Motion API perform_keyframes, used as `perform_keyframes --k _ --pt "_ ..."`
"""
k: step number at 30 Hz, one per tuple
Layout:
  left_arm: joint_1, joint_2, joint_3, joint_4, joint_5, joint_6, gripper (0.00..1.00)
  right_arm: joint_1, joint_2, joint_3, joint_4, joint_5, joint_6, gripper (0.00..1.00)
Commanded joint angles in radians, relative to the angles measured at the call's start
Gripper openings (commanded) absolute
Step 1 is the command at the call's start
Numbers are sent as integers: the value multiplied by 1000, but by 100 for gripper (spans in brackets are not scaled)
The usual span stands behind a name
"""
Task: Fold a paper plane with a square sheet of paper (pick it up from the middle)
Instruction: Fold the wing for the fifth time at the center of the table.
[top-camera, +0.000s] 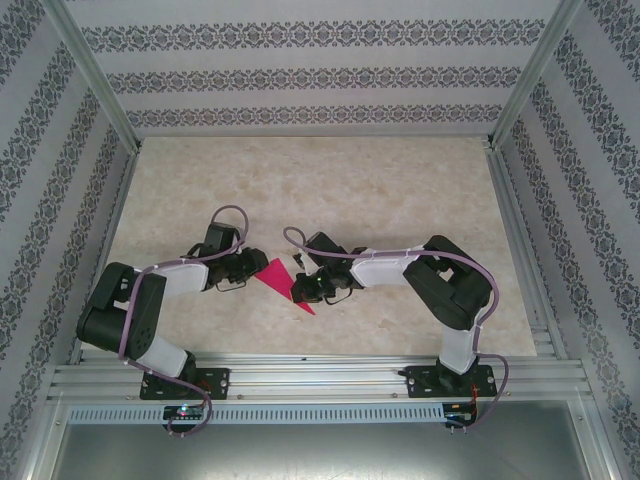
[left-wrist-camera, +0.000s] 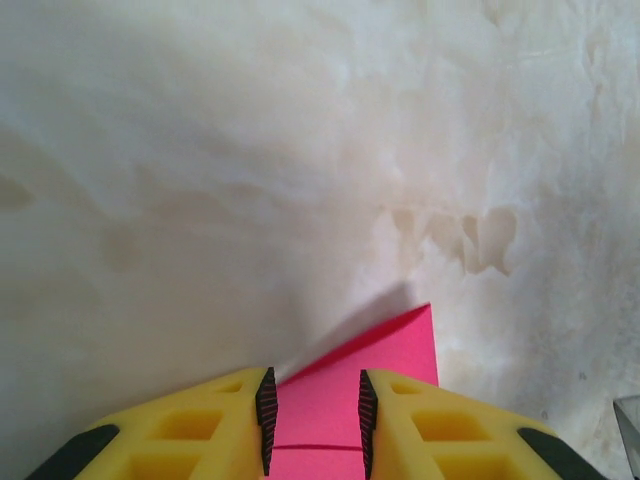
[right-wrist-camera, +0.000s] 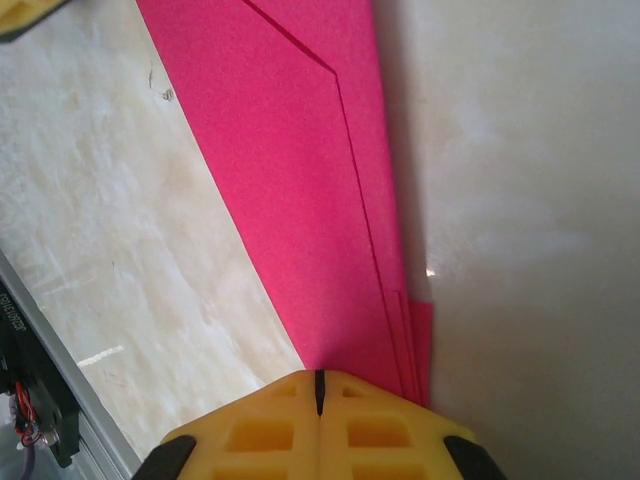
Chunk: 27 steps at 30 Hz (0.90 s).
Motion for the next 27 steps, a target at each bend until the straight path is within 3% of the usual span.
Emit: perform_keyframes --k 1,11,17,23,27 --pt "71 -15 -4 -44 -55 47 33 -3 59 -69 -213 75 -23 0" --pt "90 -198 -16 -75 30 0 36 -10 56 -64 -160 34 8 0" --pt "-14 -293 -68 -41 57 -39 35 -10 59 -53 -122 28 53 0" --pt "-163 -221 -136 120 9 -81 32 -8 71 -51 -118 30 66 0" --pt "-187 -111 -136 221 -13 -91 31 -7 79 -57 -117 31 65 0"
